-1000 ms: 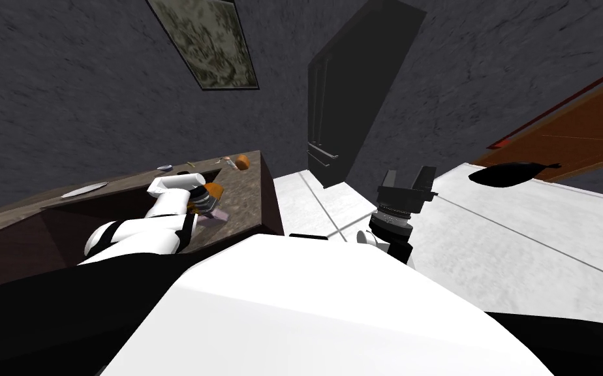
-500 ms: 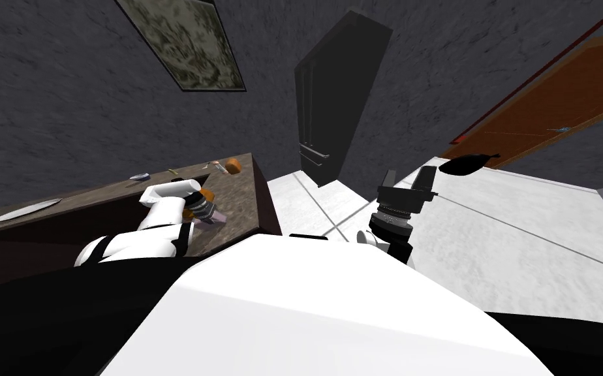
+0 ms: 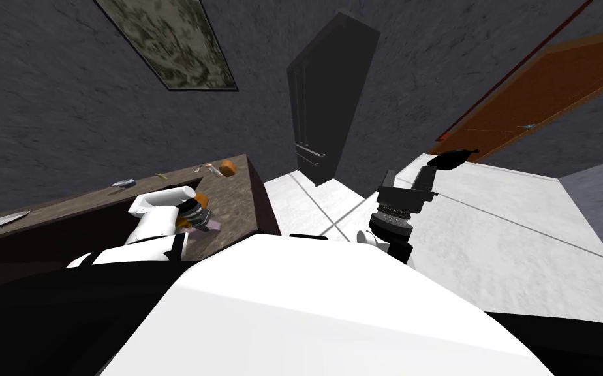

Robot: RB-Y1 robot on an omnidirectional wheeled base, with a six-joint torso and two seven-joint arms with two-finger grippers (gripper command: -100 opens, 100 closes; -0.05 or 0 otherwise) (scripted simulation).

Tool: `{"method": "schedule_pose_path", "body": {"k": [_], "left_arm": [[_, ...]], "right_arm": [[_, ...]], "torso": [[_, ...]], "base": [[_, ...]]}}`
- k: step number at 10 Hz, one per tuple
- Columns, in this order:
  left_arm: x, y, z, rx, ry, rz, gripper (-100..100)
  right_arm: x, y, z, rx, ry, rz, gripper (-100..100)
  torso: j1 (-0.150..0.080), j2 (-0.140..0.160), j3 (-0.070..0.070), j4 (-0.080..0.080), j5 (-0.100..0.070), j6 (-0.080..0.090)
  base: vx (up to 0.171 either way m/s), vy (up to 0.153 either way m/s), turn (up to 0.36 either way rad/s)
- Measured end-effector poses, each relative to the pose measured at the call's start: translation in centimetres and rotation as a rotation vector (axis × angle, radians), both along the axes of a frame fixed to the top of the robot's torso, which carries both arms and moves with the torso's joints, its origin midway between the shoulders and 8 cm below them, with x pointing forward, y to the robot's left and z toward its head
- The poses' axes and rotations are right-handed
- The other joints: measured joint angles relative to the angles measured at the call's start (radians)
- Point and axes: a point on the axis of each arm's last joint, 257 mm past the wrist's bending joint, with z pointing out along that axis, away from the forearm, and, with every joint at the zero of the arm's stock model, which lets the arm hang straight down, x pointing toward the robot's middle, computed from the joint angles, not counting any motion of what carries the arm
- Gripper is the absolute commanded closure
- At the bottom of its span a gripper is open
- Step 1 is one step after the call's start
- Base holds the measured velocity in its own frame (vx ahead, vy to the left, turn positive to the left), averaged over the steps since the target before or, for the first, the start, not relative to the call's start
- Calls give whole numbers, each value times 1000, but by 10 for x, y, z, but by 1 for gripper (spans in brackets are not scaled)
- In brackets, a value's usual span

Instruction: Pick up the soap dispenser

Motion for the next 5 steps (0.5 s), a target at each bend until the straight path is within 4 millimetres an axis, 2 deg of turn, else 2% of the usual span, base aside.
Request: {"method": "schedule_pose_path", "body": {"k": [1, 2, 4, 5], "left_arm": [[-7, 0, -1, -3, -10, 18, -100], [-15, 1, -1, -4, -11, 38, -100], [-35, 3, -6, -9, -5, 74, -100], [-43, 4, -1, -6, -11, 92, -100]], "right_arm": [[0, 0, 0, 0, 0, 0, 0], [0, 0, 0, 0, 0, 0, 0], [0, 0, 0, 0, 0, 0, 0], [0, 0, 0, 0, 0, 0, 0]], "torso": [[0, 0, 0, 0, 0, 3], [0, 0, 0, 0, 0, 1], [0, 0, 0, 0, 0, 2], [0, 0, 0, 0, 0, 1]], "base": [[-31, 30, -201], [-18, 16, 42], [-36, 24, -272], [-21, 17, 21]]}}
